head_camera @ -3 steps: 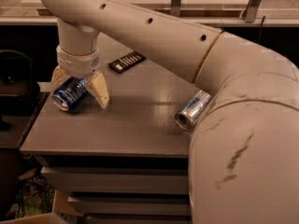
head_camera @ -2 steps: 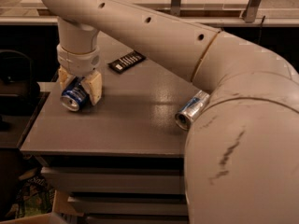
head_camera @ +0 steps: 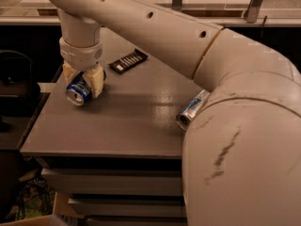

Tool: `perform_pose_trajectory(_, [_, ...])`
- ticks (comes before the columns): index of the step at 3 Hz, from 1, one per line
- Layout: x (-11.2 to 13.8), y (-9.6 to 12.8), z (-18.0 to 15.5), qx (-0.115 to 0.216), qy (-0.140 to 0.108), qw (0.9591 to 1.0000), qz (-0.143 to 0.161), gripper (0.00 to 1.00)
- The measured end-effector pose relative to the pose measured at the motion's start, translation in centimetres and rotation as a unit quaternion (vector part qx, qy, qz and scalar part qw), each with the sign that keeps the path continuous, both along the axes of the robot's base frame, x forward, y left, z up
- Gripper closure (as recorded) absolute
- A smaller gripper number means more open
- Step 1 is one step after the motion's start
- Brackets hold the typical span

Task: Pick pepsi can

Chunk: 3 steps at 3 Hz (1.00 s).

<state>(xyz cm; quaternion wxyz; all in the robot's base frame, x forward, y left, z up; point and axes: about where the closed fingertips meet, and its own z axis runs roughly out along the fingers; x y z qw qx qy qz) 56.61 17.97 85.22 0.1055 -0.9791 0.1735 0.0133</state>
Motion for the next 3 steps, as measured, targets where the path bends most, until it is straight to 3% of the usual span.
perform_pose_trajectory(1, [0.7,-0.6,1.2,-0.003,-0.015,0.9998,-0.007,1.00])
perform_pose_trajectory(2, [1.6,-1.9,4.3,0.011,-0.037,0.9991,-0.019,1.00])
perform_pose_trajectory(3, [1.5,-1.8,4.5,0.017,-0.035,0.9991,-0.015,1.00])
